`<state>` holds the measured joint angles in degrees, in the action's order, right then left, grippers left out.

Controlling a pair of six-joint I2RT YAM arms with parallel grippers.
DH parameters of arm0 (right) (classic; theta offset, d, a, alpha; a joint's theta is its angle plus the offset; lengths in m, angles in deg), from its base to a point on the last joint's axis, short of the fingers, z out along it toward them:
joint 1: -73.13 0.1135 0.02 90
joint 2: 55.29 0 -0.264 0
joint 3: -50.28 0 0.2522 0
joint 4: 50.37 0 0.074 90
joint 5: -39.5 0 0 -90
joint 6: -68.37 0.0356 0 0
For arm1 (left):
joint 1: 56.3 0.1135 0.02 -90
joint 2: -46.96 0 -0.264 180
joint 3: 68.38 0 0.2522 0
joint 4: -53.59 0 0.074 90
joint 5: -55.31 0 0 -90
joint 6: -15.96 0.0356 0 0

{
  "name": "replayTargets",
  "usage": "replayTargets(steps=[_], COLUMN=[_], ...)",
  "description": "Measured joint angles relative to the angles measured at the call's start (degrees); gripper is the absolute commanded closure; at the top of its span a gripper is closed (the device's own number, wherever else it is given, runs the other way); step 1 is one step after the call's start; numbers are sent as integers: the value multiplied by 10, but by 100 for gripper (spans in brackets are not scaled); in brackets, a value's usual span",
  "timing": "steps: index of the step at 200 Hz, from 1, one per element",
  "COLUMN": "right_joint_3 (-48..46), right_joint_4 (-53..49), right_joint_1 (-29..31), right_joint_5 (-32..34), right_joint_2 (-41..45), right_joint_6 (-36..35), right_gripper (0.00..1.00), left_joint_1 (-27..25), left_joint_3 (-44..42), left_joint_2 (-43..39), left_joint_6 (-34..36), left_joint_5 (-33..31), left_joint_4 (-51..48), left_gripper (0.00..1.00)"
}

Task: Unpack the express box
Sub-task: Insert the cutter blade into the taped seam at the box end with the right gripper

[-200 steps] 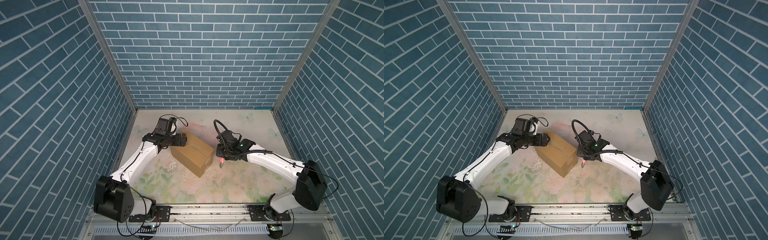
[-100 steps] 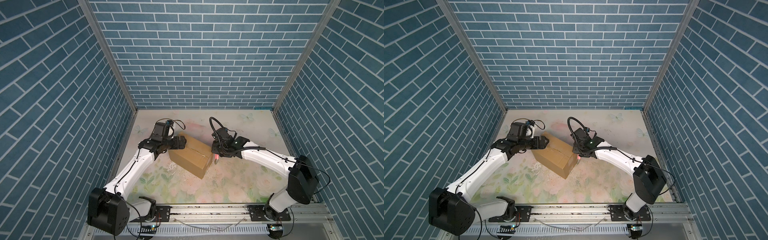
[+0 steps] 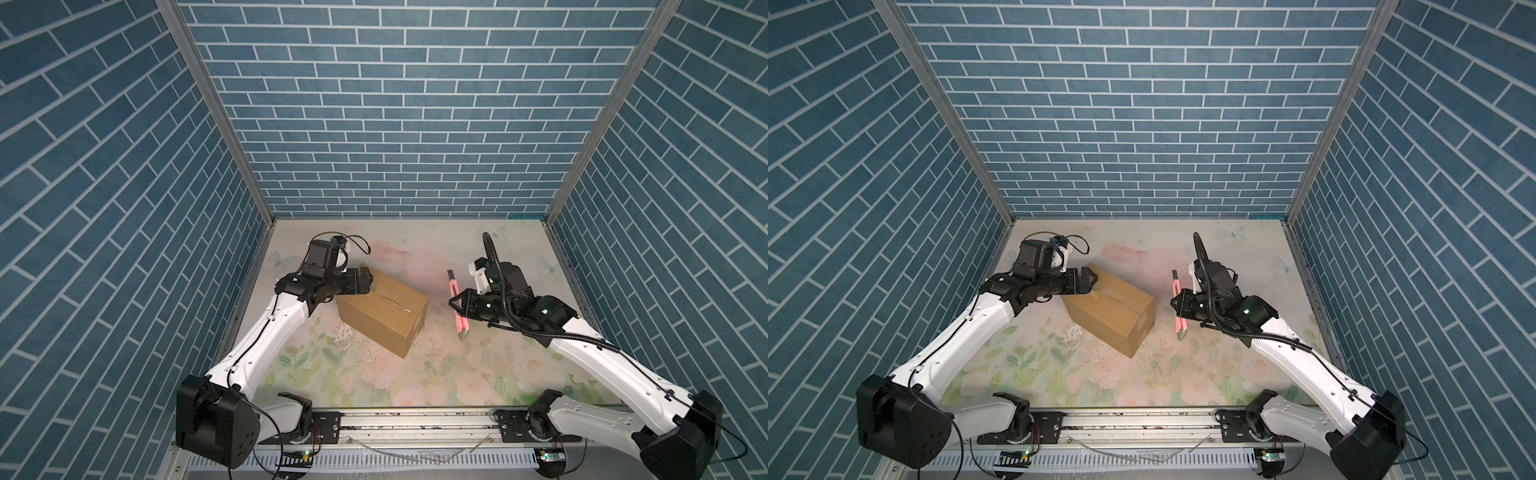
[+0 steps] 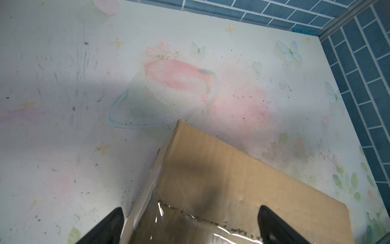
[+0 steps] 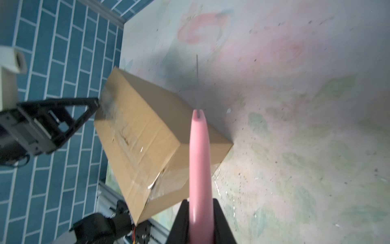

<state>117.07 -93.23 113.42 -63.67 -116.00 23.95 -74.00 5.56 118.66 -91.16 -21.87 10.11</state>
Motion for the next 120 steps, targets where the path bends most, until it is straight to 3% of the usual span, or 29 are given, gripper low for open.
replayTargets(steps=[56,120], right_joint_3=[-139,-207], right_joint_4=[95,198], right_joint_1=[2,41], right_joint_5=[-108,-135], right_joint_2=[53,100], right_joint_6=[51,108], right_gripper=[100,100], left_joint_1=[0,0], left_joint_3=[0,-11], left_joint_2=[-1,-31], left_joint_6=[-2,-16], left_joint_5=[-13,-20], left_joint_4=[0,5], left_gripper=[0,0])
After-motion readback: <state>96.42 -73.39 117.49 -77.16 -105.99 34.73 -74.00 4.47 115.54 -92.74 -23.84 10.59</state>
